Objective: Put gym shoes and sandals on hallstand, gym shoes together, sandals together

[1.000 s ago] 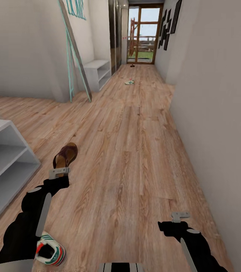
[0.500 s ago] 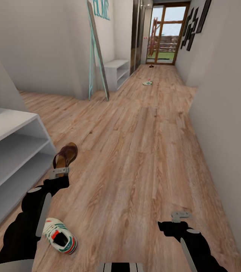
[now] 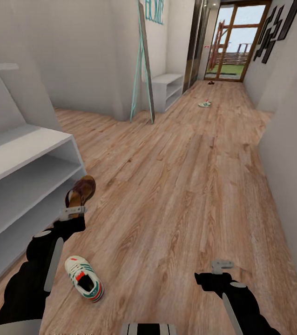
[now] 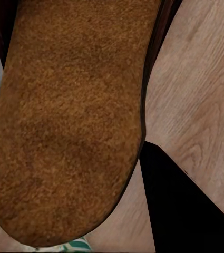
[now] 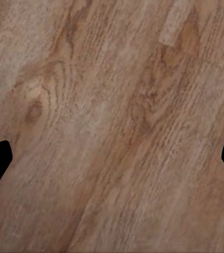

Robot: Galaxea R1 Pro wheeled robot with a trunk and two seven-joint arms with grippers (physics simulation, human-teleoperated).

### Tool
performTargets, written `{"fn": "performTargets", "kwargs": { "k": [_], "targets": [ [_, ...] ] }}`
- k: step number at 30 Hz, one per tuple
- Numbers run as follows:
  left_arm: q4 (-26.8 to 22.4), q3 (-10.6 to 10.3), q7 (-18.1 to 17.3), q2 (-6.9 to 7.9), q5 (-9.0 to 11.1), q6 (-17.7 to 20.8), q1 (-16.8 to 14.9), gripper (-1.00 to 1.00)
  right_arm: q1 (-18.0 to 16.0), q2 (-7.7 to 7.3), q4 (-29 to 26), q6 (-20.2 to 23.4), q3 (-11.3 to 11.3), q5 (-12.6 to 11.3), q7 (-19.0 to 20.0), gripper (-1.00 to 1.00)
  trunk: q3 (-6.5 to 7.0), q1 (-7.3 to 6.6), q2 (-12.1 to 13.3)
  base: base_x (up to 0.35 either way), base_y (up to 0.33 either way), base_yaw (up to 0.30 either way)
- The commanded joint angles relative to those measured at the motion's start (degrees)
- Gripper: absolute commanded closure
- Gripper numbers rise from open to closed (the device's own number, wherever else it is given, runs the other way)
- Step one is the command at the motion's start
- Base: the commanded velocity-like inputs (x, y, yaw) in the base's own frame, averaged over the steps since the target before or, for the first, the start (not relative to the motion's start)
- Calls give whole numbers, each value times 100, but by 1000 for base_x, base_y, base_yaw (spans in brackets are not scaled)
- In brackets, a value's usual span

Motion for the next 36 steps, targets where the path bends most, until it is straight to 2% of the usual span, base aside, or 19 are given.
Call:
{"fn": "performTargets", "kwargs": {
  "k": [1, 15, 21, 36],
  "targets": [
    [-6, 5, -12, -2, -2, 32, -4, 100, -2, 1, -7, 28, 0, 1, -2, -100, -5, -1, -2, 0, -7, 291],
    [36, -1, -20, -2, 7, 32, -4, 100, -2, 2, -7, 28, 0, 0, -2, -100, -5, -1, -2, 0, -1, 290],
    [80, -174, -21, -2, 7, 32, -4, 100, -2, 1, -7, 28, 0, 1, -2, -100, -5, -1, -2, 0, -101, 291],
    [82, -197, -21, -2, 7, 30, -4, 100, -2, -3, -7, 28, 0, -1, -2, -100, -5, -1, -2, 0, -47, 291]
  ]
}}
